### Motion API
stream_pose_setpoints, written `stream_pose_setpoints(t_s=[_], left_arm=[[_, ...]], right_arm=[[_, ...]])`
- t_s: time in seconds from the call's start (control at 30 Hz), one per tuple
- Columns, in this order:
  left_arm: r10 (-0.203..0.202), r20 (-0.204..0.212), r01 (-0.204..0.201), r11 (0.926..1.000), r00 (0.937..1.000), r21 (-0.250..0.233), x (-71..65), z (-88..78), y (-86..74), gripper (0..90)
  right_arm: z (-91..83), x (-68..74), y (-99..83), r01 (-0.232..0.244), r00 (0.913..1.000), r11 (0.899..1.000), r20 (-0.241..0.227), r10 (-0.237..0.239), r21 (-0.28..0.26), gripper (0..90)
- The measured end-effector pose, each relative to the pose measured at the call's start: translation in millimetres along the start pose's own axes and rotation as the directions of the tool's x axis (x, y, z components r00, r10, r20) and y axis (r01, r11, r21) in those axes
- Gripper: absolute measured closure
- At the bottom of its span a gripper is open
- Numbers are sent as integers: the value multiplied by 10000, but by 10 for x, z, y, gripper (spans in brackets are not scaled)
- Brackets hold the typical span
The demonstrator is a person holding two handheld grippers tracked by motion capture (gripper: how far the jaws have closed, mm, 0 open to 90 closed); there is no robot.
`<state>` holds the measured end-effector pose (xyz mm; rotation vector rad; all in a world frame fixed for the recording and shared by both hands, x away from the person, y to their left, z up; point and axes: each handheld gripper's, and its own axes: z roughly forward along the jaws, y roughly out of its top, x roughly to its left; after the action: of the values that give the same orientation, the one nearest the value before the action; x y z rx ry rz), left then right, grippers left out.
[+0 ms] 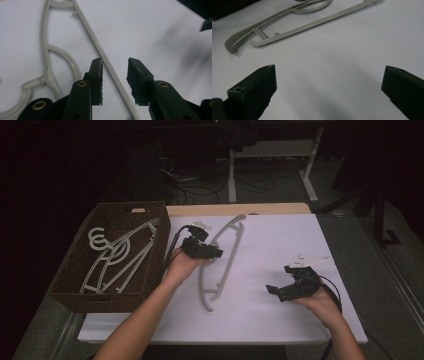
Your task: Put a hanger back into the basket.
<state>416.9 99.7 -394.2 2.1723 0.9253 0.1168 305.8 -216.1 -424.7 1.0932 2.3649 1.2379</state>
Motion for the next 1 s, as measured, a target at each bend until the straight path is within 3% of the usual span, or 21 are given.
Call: stream_pose_setpoints(t_s=[0.07,0.1,0.2,0.37,0.6,0.77,1.0], left_arm=[[9,38,-10,9998,10000,212,-5,170,-14,633],[9,38,-10,9998,10000,212,-5,170,-14,626],[132,-226,-120,9986,9997,524,-24,408,-38,615],[82,-440,-54,9979,9990,644,-37,591,-52,614],[153,-529,-110,9966,9985,817,-64,721,-73,647],[376,-928,-292,9955,9950,906,-79,741,-76,727],[695,-1281,-566,9932,9893,1016,-138,753,-71,764]], right_arm=[[-3,0,1,2,10000,10000,-1,-2,-14,0],[-6,-1,1,-10,10000,10000,-2,10,-26,0],[-13,-7,-1,-25,10000,10000,-13,25,-59,0],[-16,-13,-3,-62,10000,10000,-18,62,-68,0],[-17,-16,-2,-68,10000,9999,-26,68,-93,0],[-20,-17,-1,-74,10000,9999,-33,74,-111,0],[-14,-12,1,-40,10000,10000,-32,39,-89,0]])
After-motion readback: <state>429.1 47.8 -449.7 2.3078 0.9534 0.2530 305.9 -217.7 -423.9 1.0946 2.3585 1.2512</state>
